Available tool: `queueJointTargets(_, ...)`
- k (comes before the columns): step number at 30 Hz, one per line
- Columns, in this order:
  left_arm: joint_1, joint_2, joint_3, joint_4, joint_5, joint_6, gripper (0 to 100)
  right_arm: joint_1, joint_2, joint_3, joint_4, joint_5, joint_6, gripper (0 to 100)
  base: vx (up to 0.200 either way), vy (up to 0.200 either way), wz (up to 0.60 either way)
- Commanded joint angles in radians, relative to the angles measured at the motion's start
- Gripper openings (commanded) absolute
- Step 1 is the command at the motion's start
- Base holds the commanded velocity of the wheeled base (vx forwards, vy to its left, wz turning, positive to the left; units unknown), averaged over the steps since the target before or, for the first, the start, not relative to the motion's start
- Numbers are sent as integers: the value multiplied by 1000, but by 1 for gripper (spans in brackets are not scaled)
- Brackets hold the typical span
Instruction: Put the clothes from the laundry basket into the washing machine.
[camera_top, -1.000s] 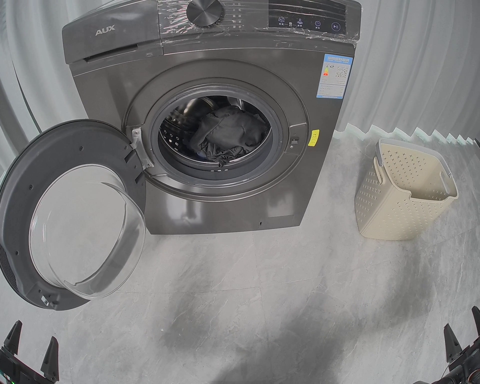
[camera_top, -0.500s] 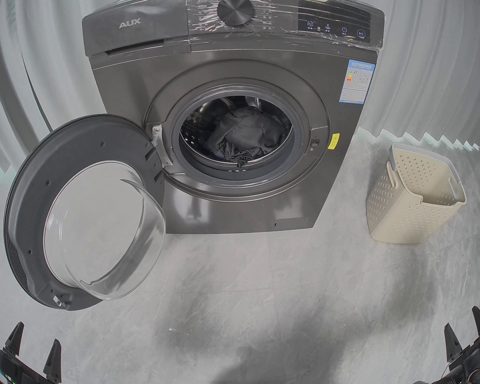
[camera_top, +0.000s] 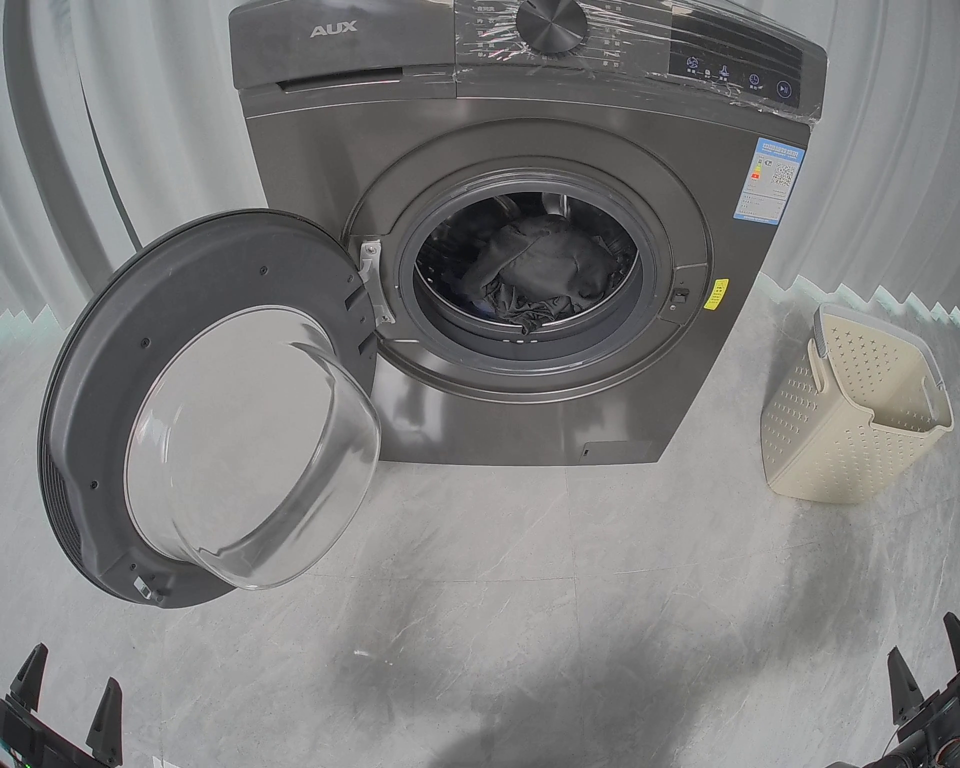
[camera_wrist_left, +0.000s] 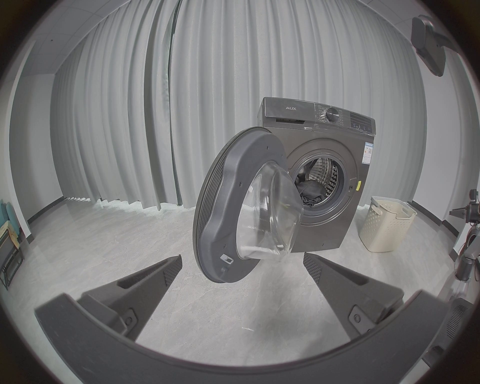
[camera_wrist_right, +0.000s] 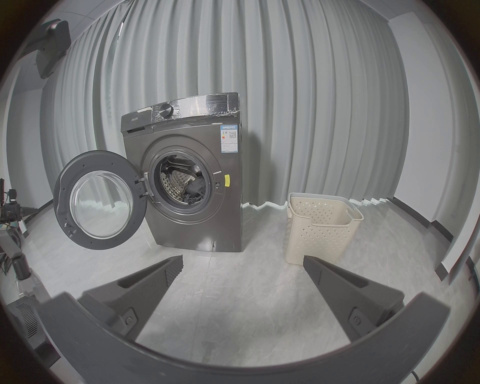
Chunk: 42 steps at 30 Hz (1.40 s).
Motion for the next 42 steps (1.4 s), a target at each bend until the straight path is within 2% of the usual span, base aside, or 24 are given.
queueJointTargets(1, 0, -10, 18, 0, 1, -1, 100, 0, -13, 18, 0, 0, 0, 100, 0, 0, 0)
queueJointTargets(7, 0, -10, 18, 0, 1, -2, 100, 0, -13, 18, 0, 0, 1, 100, 0, 0, 500)
queueJointTargets(14, 0, -10, 18, -2, 1, -2, 100, 0, -13, 18, 0, 0, 0, 100, 0, 0, 0)
queueJointTargets(29, 0, -8, 18, -2, 2, -2, 100, 0, -13, 18, 0, 1, 0, 100, 0, 200, 0)
queueJointTargets(37, -1, -8, 18, -2, 2, -2, 100, 0, -13, 18, 0, 3, -2, 100, 0, 0, 0)
queueJointTargets(42, 0, -8, 18, -2, 2, -2, 100, 0, -13, 18, 0, 3, -2, 100, 0, 0, -600)
